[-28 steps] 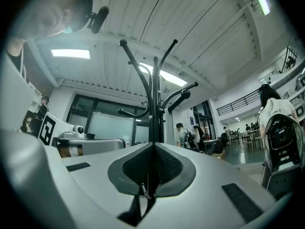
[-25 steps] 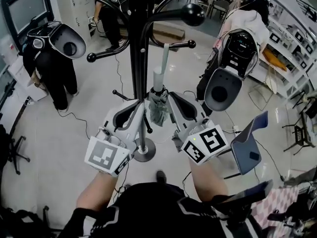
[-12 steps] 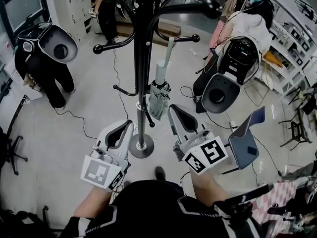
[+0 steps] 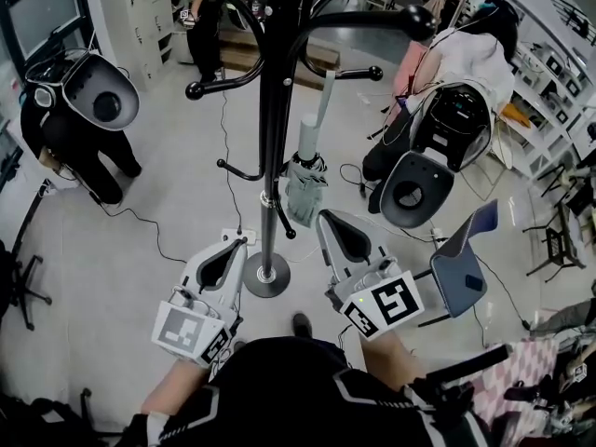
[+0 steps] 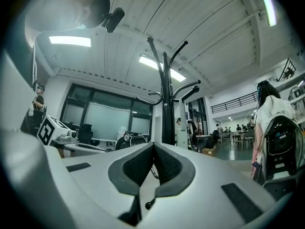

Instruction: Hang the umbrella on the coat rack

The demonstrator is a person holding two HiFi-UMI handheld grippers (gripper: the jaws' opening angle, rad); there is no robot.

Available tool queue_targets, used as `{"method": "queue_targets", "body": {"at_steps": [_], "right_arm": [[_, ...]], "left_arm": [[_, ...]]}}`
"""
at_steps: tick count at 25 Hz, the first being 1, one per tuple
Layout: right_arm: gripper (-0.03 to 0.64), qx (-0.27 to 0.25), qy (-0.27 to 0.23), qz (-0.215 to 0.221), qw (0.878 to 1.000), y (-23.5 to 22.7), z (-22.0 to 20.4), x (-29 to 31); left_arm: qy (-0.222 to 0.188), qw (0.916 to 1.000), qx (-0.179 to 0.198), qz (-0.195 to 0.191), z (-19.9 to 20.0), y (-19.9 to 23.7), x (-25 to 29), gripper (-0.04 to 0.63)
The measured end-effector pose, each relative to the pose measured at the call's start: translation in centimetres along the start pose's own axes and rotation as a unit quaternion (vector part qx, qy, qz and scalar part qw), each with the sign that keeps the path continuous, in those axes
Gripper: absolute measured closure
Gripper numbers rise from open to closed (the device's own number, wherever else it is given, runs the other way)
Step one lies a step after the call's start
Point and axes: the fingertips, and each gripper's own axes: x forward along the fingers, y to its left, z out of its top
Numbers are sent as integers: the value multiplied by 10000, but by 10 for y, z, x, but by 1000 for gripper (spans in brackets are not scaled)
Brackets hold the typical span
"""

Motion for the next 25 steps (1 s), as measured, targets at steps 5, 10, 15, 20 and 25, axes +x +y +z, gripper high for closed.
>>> {"method": "queue_targets", "body": {"at_steps": [5, 10, 15, 20, 25], "right_arm": [[609, 98, 53, -60, 9999, -4, -6, 1], [609, 67, 56, -69, 9999, -6, -6, 3], [609, 41, 25, -49, 10000, -9, -4, 4], [609, 63, 72, -64, 9999, -13, -6, 4], [609, 104, 151, -97, 9998, -17, -10, 5]], "left_arm": [[-1, 10000, 8, -26, -3, 3, 3, 586], [45, 10000, -72, -40, -6, 4, 7, 584], [220, 9997, 24, 56, -11, 8, 9, 586], [188, 9998, -28, -24, -11, 6, 11, 585], [173, 9998, -83, -81, -11, 3, 14, 585]]}}
